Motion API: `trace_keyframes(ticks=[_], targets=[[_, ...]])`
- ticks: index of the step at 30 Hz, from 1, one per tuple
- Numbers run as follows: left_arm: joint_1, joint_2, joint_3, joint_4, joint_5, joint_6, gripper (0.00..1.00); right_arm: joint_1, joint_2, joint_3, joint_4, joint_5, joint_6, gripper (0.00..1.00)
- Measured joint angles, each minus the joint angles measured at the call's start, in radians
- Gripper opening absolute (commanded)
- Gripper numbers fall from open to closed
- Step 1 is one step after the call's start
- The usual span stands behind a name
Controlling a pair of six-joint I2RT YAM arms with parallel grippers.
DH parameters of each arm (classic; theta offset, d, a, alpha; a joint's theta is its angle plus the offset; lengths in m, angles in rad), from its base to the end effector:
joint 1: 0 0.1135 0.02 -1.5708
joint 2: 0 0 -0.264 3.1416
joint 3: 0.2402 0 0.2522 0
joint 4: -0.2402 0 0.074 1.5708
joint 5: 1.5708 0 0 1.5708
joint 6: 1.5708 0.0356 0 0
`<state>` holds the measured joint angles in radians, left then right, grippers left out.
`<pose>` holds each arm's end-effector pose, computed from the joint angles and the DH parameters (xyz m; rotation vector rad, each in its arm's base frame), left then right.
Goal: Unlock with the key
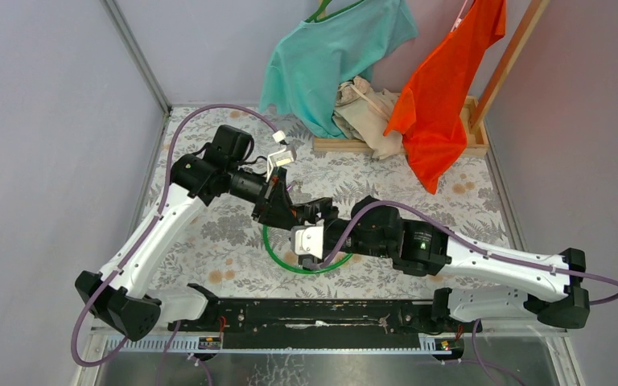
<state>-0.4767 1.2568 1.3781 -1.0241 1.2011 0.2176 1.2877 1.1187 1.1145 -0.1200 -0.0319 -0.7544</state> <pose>0.1875 -0.1342 0.3856 1.2287 1.8734 -1.5782 0.0712 0.2486 0.3964 -1.4731 0.8744 0.4249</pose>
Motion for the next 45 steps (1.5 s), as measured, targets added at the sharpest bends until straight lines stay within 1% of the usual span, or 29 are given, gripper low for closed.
trace_keyframes(ticks=[4,7,9,10,11,12,13,17,20,24,27,30,32,36,40,45], targets=[[0.000,-0.002,0.000,-0.005,0.014,-0.013,0.03,0.010,0.015,0.002,0.009,0.042,-0.045,0.56],[0.001,-0.004,0.000,-0.004,0.019,-0.025,0.06,0.016,0.019,0.012,0.003,0.056,-0.061,0.40],[0.002,-0.010,0.000,-0.003,0.021,-0.025,0.10,0.022,0.020,0.016,0.002,0.066,-0.065,0.29],[0.002,-0.013,0.000,-0.003,0.021,-0.026,0.14,0.025,0.020,0.017,0.002,0.071,-0.066,0.28],[0.002,-0.015,0.001,-0.003,0.022,-0.026,0.26,0.029,0.021,0.020,0.001,0.077,-0.066,0.25],[0.002,-0.018,0.002,-0.003,0.024,-0.027,0.44,0.031,0.023,0.023,0.000,0.082,-0.066,0.22],[0.004,-0.019,0.002,-0.002,0.027,-0.028,0.55,0.034,0.025,0.027,-0.002,0.090,-0.066,0.19],[0.008,-0.024,0.009,0.007,0.048,-0.033,0.74,0.041,0.033,0.030,-0.007,0.118,-0.061,0.07],[0.007,-0.034,0.017,0.004,0.054,-0.019,0.79,0.041,0.036,0.022,0.000,0.146,-0.060,0.01],[0.007,-0.035,0.038,-0.050,0.037,0.055,0.80,0.041,0.031,0.008,0.023,0.168,-0.048,0.00],[0.015,-0.026,0.090,-0.140,-0.008,0.167,0.80,0.041,0.014,-0.004,0.029,0.182,-0.029,0.00],[0.028,-0.029,0.134,-0.232,-0.072,0.308,0.76,0.041,-0.013,-0.016,0.026,0.198,0.006,0.00],[0.034,-0.040,0.134,-0.276,-0.121,0.388,0.71,0.041,-0.030,-0.024,0.024,0.204,0.042,0.00],[0.035,-0.088,0.101,-0.299,-0.202,0.503,0.61,0.040,-0.042,-0.030,0.021,0.205,0.122,0.00],[0.035,-0.126,0.082,-0.290,-0.248,0.545,0.51,0.040,-0.038,-0.032,0.019,0.193,0.214,0.00],[0.035,-0.115,0.082,-0.258,-0.285,0.571,0.37,0.040,-0.033,-0.037,0.021,0.167,0.301,0.00]])
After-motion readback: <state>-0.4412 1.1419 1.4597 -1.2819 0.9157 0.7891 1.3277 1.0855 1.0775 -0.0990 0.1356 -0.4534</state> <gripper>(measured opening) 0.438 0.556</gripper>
